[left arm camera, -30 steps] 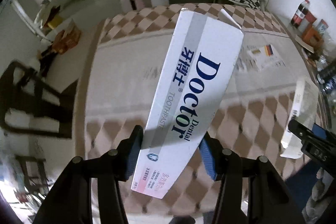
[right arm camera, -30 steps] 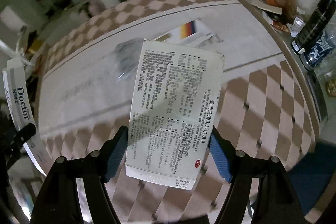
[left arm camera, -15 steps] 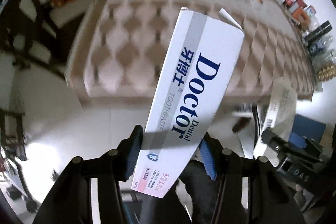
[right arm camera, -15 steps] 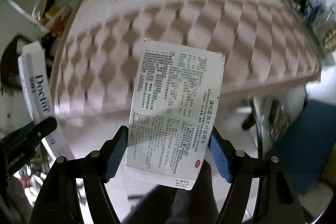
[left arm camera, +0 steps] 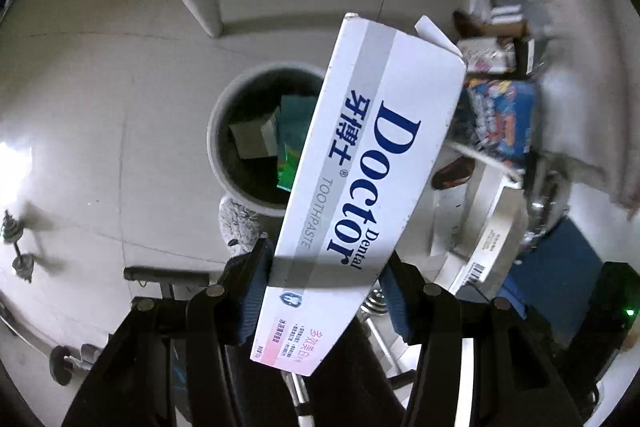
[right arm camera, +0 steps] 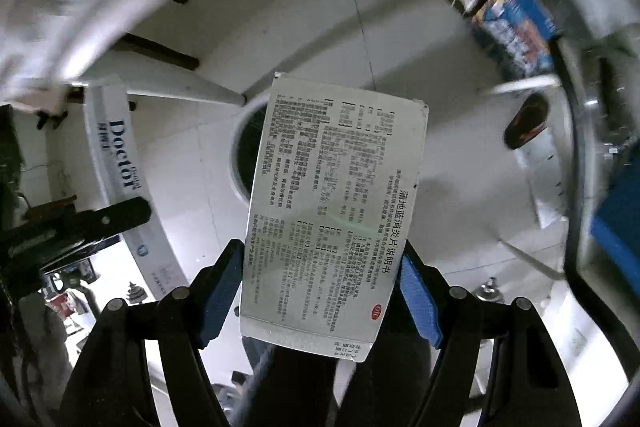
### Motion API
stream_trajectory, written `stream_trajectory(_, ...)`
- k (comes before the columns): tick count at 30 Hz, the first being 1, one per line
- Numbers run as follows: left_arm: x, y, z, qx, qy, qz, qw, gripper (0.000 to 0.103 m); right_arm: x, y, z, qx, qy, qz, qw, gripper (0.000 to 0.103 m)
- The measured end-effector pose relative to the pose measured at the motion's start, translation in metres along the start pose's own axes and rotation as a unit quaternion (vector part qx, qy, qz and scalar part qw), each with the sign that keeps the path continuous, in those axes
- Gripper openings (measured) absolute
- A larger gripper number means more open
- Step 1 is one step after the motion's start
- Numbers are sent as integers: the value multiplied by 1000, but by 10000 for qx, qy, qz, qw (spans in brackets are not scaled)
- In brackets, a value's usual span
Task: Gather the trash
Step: 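Carry both boxes over the bin and open both grippers to drop them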
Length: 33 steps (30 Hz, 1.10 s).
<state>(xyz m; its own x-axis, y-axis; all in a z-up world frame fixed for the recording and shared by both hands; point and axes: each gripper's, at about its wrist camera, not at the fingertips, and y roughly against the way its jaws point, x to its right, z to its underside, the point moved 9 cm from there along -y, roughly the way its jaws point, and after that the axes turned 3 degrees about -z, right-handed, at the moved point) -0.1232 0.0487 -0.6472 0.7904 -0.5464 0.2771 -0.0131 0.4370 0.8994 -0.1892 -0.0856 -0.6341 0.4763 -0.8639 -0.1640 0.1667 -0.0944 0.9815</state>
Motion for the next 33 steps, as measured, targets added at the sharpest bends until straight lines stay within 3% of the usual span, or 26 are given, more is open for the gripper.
stream_trajectory(5, -18, -86, -33, -495, -99, -100, 9987, 54, 13, -80, -21, -237, 24, -131, 9996, 76)
stream_trajectory(7, -28, -104, -43, -534, -81, -87, 9985, 75, 14, -110, -30, -329, 137, -119, 9993, 76)
stream_trajectory(8, -33, -108, -40, -510, -46, -69, 9987, 82, 12, -120, -34, -372, 197, -159, 9990, 76)
stream_trajectory(11, -47, -110, -41, -345, 15, -106, 9993, 84, 7, -159, -39, -563, 309, -318, 9974, 77)
stream_trajectory(13, -60, -101, -36, -180, 113, -246, 9995, 98, 4, -182, -40, -781, 265, -471, 9955, 79)
stream_trajectory(14, -67, -95, -34, -60, 135, -362, 9992, 101, 1, -191, -41, -823, 222, -633, 9944, 82)
stream_trajectory(15, -74, -85, -32, 135, 160, -523, 9984, 101, -1, -196, -42, -822, 186, -740, 9937, 94)
stream_trajectory(17, -85, -74, -29, 496, 180, -842, 9951, 101, -4, -199, -39, -777, 222, -791, 9936, 103)
stream_trajectory(21, -94, -53, -22, 1031, 15, -1481, 9836, 101, -4, -194, -33, -690, 349, -649, 9949, 103)
stream_trajectory(28, -82, -39, 1, 1097, -209, -1775, 9778, 101, -4, -158, -29, -336, 848, 370, 9951, 103)
stream_trajectory(33, -66, -26, 14, 1104, -334, -1799, 9769, 101, -1, -135, -29, -210, 890, 674, 9935, 103)
